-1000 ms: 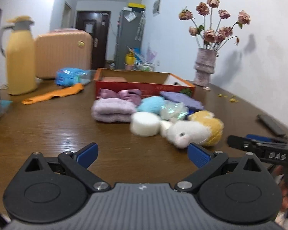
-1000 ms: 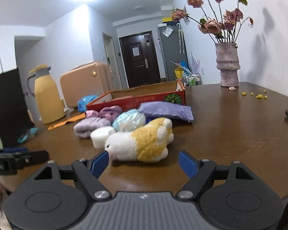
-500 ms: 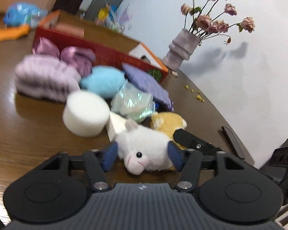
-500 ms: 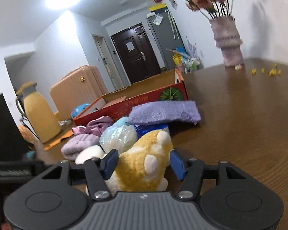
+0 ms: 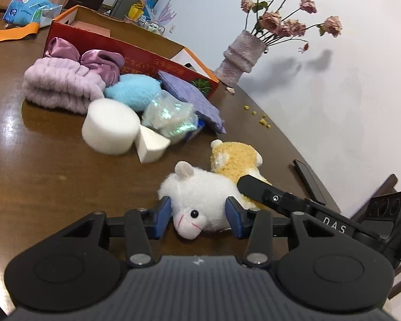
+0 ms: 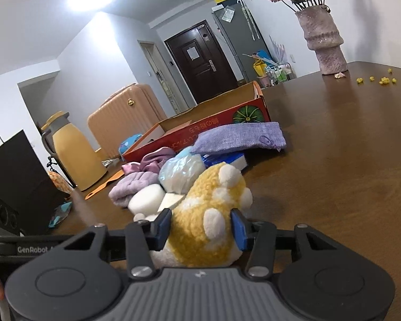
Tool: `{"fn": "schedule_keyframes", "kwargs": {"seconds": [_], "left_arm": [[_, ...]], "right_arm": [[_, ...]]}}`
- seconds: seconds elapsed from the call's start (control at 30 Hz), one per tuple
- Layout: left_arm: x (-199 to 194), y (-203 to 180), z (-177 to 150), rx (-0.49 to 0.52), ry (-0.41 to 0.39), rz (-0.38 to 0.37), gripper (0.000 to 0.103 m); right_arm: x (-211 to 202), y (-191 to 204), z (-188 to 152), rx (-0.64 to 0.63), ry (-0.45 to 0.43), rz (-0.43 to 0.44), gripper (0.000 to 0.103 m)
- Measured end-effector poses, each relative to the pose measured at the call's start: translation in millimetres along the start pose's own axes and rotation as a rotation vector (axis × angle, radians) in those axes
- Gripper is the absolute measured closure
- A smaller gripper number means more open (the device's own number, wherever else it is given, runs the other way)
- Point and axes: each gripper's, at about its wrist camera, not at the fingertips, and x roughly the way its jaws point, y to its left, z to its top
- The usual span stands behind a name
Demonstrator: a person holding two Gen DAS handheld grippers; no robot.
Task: Organize soft objects
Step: 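Grasp the plush lamb with the right gripper, then lower the plush lamb into the box and open the right gripper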
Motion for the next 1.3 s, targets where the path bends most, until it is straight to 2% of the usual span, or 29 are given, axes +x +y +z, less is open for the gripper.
{"fn": "schedule_keyframes", "kwargs": {"seconds": [0.17,0.27,0.33,0.47,0.53,0.63,0.8,0.9,1.0,1.13,1.3], "left_arm": [[-10,-11,8,0.024,-0.038,-0.011,0.058],[-10,-19,40,0.063,-0.092,-0.031,0.058],[-4,-21,76,0.094,-0.131,-0.038,0.058],[33,-8,161,0.092,-0.154,-0.039,0.058],[58,7,194,0.074,-0.137,-0.047,0.057],[101,34,228,0.024,-0.081,-0.036,0.057],[159,66,242,-0.009,0.022,0.017,0.057],[174,76,236,0.002,0.071,0.028,0.057],[181,80,228,0.019,0.100,0.032,0.057],[179,73,225,0.039,0.097,0.030,0.057],[156,59,225,0.059,0.102,0.065,0.055]], "right_arm": [[-10,5,9,0.002,-0.033,0.018,0.057],[-6,9,37,-0.029,-0.076,0.040,0.057],[7,12,73,-0.068,-0.112,0.059,0.057],[60,14,150,-0.112,-0.124,0.070,0.057],[99,8,183,-0.097,-0.090,0.062,0.057],[156,-6,214,-0.058,-0.014,0.032,0.057],[225,-33,225,-0.030,0.106,-0.034,0.057],[243,-41,218,-0.038,0.156,-0.070,0.057],[246,-39,206,-0.081,0.175,-0.115,0.055],[242,-24,198,-0.160,0.174,-0.181,0.049],[225,-17,203,-0.193,0.148,-0.215,0.050]]}}
